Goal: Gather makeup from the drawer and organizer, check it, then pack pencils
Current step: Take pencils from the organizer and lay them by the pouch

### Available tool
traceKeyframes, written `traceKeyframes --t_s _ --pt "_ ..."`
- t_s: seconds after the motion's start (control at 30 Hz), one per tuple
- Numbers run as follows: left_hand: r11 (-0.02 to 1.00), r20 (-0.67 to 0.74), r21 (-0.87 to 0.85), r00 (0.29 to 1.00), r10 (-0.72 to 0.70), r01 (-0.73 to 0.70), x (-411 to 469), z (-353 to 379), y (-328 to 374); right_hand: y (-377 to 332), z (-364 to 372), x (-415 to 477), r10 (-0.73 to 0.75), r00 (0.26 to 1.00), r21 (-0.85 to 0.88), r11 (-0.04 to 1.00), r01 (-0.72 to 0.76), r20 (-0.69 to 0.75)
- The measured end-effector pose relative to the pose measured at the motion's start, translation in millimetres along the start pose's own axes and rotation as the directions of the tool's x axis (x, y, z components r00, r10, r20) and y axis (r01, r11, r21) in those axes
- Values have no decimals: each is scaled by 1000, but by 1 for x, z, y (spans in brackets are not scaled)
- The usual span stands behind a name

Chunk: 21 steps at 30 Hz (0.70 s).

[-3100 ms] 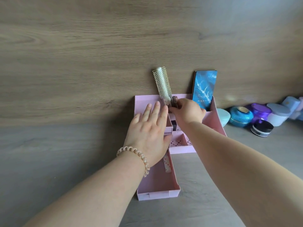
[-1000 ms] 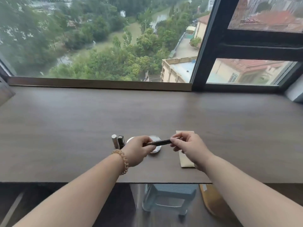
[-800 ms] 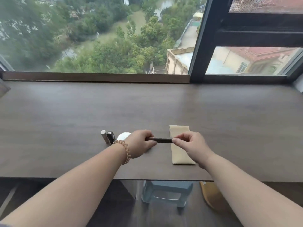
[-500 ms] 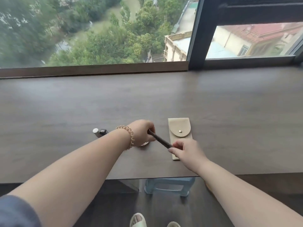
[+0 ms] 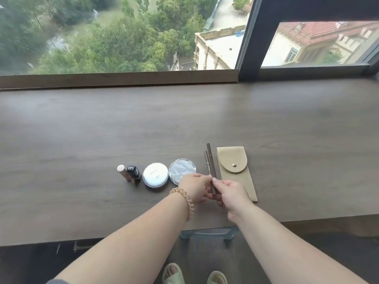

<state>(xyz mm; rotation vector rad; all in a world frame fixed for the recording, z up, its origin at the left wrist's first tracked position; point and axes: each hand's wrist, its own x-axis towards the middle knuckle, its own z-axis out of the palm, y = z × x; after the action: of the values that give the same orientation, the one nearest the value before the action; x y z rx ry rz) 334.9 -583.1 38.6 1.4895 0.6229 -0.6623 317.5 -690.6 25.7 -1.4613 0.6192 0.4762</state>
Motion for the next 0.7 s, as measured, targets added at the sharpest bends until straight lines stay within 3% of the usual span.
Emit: traceKeyframes --t_s 0.17,0.27,0.37,0.43,0.57,0.7 --pt "994 -57 112 998 -10 16 12 5 -1 -5 1 -1 -26 998 -101 995 21 -51" --pt "967 -181 255 983 35 13 13 9 -2 -3 -1 2 -103 988 -296 953 64 -118" --pt "918 -269 396 955 123 -6 12 15 -7 -2 -5 3 -209 966 -658 751 58 -154" --pt "898 -317 439 933 170 -14 12 18 -10 -3 -7 2 -274 947 -806 592 27 -170" --pt "863 -344 504 909 236 -34 16 21 -14 -2 -10 0 -300 943 -917 400 -15 -147" --pt "840 -340 541 901 270 -47 14 22 -18 1 -14 -2 -319 942 -938 345 11 -106"
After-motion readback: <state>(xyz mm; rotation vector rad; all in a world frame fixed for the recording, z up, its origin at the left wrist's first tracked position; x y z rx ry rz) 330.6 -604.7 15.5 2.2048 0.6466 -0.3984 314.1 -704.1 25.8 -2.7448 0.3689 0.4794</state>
